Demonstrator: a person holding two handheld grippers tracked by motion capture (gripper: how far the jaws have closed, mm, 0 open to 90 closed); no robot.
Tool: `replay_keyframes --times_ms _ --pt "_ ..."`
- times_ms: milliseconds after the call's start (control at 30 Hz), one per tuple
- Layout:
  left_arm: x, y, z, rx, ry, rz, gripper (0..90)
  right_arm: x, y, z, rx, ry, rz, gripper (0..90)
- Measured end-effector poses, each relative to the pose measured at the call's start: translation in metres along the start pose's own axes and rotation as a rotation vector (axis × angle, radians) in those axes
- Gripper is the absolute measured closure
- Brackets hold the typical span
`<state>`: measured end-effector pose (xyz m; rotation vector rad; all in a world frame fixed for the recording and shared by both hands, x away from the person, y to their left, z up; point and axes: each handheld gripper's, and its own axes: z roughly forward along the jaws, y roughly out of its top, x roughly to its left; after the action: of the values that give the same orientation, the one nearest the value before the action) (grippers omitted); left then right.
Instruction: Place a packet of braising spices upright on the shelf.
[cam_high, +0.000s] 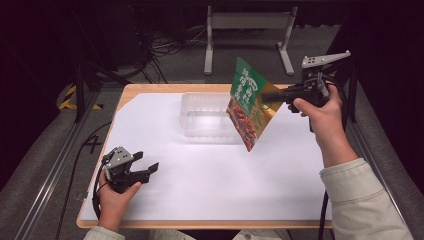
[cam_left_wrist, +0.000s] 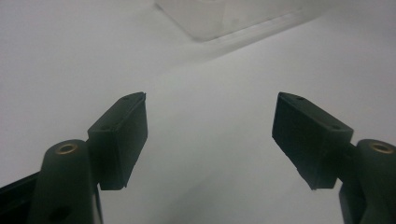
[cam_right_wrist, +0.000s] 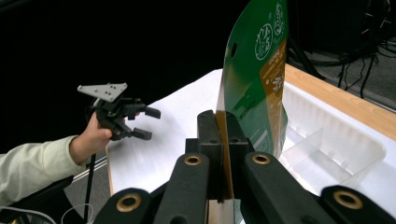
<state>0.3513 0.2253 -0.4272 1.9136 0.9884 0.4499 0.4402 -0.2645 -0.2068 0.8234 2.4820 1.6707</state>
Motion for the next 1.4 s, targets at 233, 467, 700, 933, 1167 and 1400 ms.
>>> replay_keyframes --times_ms 233,467,700,933,1167,1400 --pt "0.0 0.001 0.002 0.001 -0.008 0.001 27.3 -0.007 0.015 0.011 -0.003 -0.009 0.003 90.0" --pt "0.001 0.002 0.003 -0.002 -0.015 0.006 27.2 -0.013 0.028 0.025 -0.011 -0.025 0.011 90.0" --pt "0.001 0.002 0.004 -0.005 -0.021 0.007 27.2 -0.019 0.036 0.041 -0.03 -0.033 0.012 90.0" --pt "0.0 0.001 0.004 0.0 -0.023 0.012 27.1 -0.026 0.039 0.053 -0.059 -0.047 0.014 90.0" --pt "-0.001 0.001 0.004 -0.003 -0.024 0.011 26.9 -0.032 0.042 0.064 -0.098 -0.032 0.023 90.0" --pt "-0.001 0.001 0.003 -0.001 -0.029 0.007 26.6 -0.038 0.043 0.075 -0.136 -0.021 0.026 90.0"
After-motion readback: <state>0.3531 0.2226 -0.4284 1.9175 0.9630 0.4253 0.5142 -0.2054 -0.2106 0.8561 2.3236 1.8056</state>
